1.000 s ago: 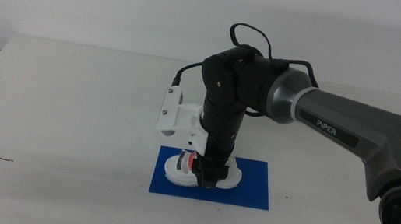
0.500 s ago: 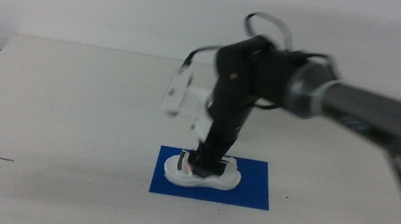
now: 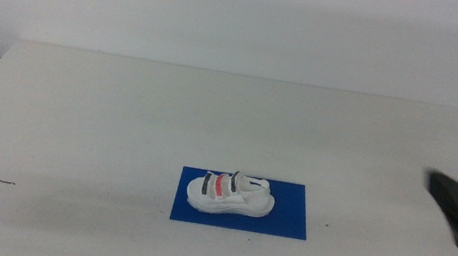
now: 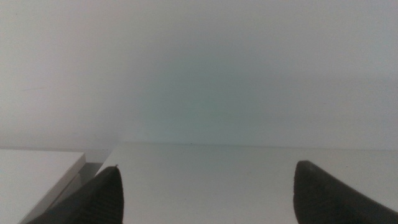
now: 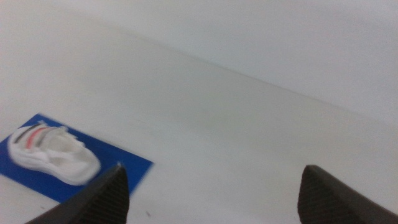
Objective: Use one arm to grab the shoe from the table and place it on the mat.
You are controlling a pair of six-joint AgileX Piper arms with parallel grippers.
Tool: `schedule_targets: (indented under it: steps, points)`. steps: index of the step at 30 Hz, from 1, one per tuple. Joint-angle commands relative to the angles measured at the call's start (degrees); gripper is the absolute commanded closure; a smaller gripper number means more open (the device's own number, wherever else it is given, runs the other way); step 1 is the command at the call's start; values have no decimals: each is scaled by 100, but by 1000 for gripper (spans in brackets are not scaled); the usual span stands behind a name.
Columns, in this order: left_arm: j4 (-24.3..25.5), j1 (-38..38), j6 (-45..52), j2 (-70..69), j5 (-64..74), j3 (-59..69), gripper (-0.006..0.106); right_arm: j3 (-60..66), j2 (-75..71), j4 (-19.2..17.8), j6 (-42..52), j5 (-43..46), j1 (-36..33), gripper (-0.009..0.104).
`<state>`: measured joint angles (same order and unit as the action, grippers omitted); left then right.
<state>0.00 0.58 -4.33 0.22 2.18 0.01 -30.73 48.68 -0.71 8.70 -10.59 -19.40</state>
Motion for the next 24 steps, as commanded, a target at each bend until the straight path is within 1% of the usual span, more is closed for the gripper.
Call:
schedule_targets:
  steps: [1, 5, 6, 11, 18, 21, 24]
  points:
    - [0, -2, -7, -22, -70, -1, 7, 767, -866, -44, -404, 293, 404, 23]
    - [0, -2, -7, -22, -70, -1, 7, 1727, -2026, -66, -457, 378, 989, 23]
    - [0, -2, -7, -22, -70, -1, 7, 1892, -2331, -24, -457, 456, 1136, 23]
    - [0, -2, -7, -22, -70, -1, 7, 2410, -3536, 7, -483, 401, 1656, 23]
    - [0, -2, -7, -22, -70, -1, 7, 3065, -4602, -40, -483, 254, 1714, 23]
    - [0, -2, -7, -22, -70, -1, 7, 3073, -4868, 71, -483, 271, 1714, 23]
    - [0, -2, -7, -22, -70, -1, 7, 3073, -4868, 71, -483, -32, 1714, 23]
